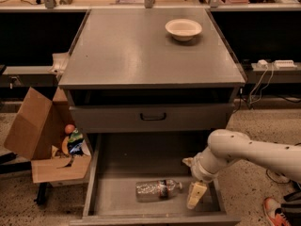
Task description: Pick water bottle from middle drawer and place on counter
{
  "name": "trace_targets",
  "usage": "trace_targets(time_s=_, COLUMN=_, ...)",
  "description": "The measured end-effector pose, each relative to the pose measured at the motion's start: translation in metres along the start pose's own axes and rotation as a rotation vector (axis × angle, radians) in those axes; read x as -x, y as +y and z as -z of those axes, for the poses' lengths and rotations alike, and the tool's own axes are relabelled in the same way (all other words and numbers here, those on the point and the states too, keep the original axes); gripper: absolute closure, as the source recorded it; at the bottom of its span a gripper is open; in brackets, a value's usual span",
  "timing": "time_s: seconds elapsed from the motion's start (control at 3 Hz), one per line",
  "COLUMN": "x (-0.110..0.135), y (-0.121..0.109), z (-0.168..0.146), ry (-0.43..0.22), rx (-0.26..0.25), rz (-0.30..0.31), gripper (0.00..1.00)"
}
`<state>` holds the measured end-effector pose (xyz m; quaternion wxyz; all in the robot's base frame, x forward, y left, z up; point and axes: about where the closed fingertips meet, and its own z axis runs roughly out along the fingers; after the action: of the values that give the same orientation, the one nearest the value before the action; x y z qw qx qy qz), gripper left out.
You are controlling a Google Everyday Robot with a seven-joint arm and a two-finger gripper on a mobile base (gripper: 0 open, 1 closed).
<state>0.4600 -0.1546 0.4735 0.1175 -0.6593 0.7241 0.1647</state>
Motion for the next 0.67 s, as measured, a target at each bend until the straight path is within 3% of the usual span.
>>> trace_targets(time_s=0.67, x=-0.009, y=-0.012, z=-0.063, ry=-0.104, rx=0.03, rz=-0.004, gripper=0.0)
